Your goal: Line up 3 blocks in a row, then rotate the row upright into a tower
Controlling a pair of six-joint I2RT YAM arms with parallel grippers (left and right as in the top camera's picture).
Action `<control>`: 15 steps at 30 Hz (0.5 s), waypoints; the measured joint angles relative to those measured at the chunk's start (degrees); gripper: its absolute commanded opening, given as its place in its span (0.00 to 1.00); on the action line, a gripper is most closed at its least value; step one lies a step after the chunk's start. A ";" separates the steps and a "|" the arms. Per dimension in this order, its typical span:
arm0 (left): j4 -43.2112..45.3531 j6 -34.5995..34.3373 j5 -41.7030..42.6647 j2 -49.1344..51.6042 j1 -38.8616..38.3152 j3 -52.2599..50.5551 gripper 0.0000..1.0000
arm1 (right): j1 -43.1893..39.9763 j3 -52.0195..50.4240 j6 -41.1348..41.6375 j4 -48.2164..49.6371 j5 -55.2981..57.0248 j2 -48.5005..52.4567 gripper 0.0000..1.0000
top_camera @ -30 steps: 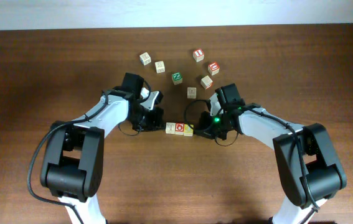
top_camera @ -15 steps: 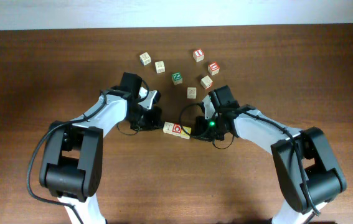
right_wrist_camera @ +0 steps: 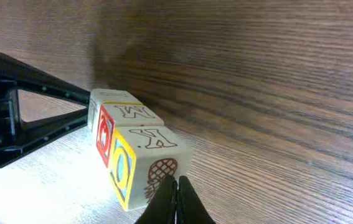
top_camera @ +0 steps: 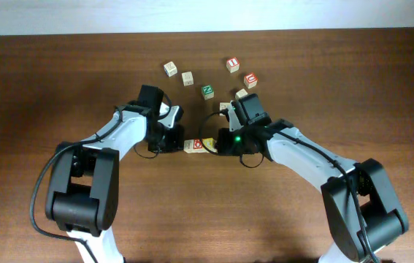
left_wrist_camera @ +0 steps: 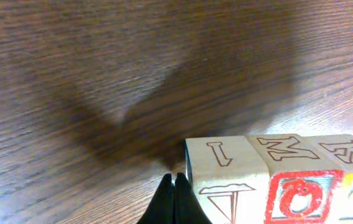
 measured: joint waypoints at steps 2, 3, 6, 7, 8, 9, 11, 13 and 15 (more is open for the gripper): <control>0.02 -0.02 -0.46 0.00 0.00 0.00 0.00 | 0.28 0.55 0.02 -0.31 0.39 -0.02 0.04; 0.02 -0.02 -0.74 0.00 0.00 0.00 0.00 | 0.46 0.81 -0.04 -0.35 0.46 -0.15 0.05; -0.17 0.00 -2.49 0.00 0.00 0.00 0.00 | 1.46 1.57 -0.04 -0.26 0.76 -0.50 0.05; -0.22 0.00 -3.06 0.00 0.00 0.00 0.00 | 1.92 1.84 -0.02 -0.20 0.76 -0.72 0.04; -0.31 0.00 -3.52 0.00 0.00 0.00 0.00 | 2.19 2.01 -0.02 -0.11 0.74 -0.90 0.04; -0.39 0.00 -3.80 0.00 0.00 -0.04 0.00 | 2.60 2.14 -0.07 0.04 0.76 -1.11 0.04; -0.39 0.00 -4.04 0.00 0.00 -0.09 0.00 | 2.80 2.34 -0.04 0.15 0.76 -1.16 0.04; -0.46 0.00 -4.28 0.00 0.00 -0.09 0.00 | 3.08 2.34 -0.04 0.57 0.79 -1.27 0.04; -1.20 -0.02 -4.42 0.00 0.00 -0.09 0.00 | 3.45 2.36 0.00 1.38 0.74 -1.55 0.04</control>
